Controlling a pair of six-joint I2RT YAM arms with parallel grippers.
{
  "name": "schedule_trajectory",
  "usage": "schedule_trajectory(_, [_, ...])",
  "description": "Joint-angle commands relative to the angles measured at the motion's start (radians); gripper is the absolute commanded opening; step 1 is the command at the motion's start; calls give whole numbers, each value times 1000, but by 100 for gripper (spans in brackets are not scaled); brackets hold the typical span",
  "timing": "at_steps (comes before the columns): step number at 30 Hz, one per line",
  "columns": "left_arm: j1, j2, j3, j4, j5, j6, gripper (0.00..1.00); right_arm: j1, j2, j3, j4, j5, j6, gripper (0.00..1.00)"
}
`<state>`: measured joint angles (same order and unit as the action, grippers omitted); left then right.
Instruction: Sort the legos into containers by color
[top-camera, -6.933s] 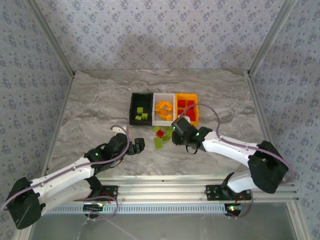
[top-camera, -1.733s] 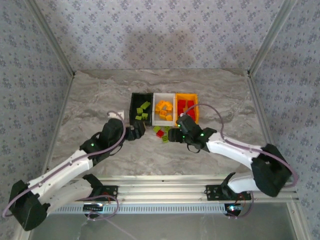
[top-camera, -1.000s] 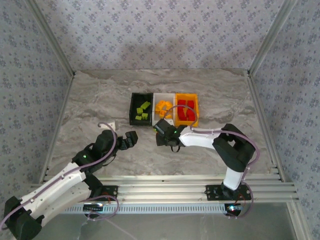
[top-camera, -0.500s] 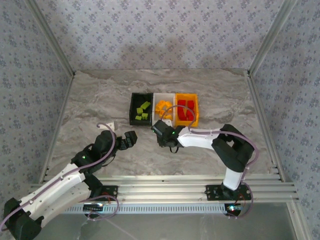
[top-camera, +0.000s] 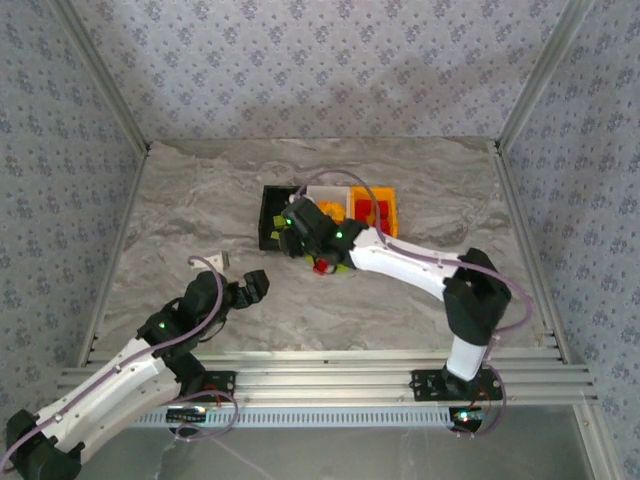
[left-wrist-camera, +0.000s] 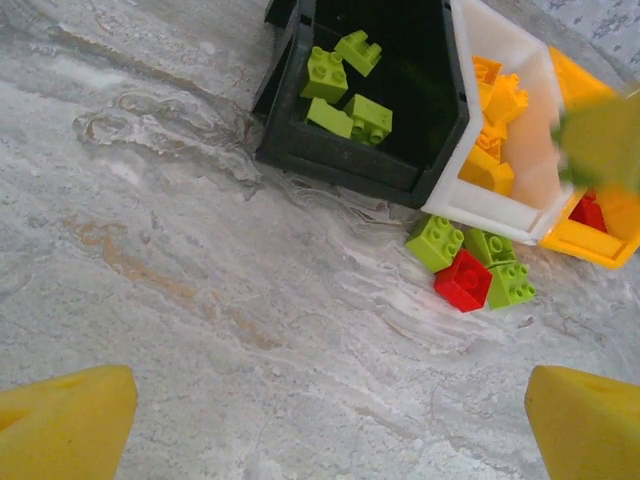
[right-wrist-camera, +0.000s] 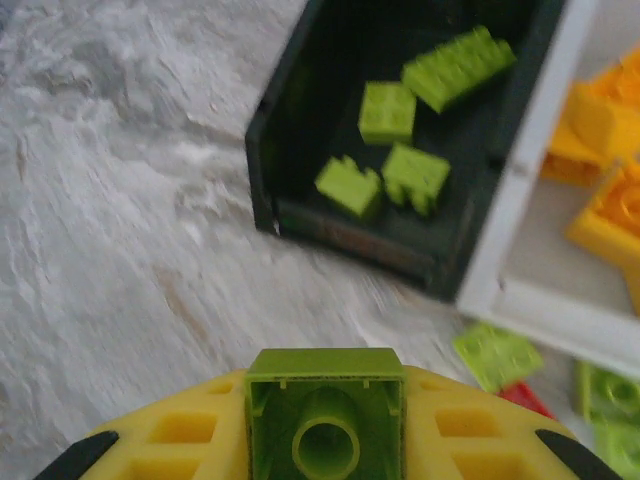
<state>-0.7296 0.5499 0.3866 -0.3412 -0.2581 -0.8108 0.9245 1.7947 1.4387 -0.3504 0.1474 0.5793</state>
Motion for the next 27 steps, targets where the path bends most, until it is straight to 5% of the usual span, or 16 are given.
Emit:
schedule_trajectory(1, [-5,-26,-15,-19,-2,-24,100,-51,149,131,-58,-37,-42,28])
schedule_trajectory(10, [-5,-59,-22,-49,5,-37,100,-127,418,460,-100,-86,-47,33])
schedule_trajectory(13, [-4,-68,-22,-57,8,-34,100,-143,434,489,-80,-95,-38,47])
schedule_trajectory(20, [-4,-71,-18,-58,16,-33,100,-139,321,452,-56,-88,-58,62])
schedule_trajectory(27, [-4,-64,-2,-37,24,-21,99,-92,35,143,48,-44,-53,64])
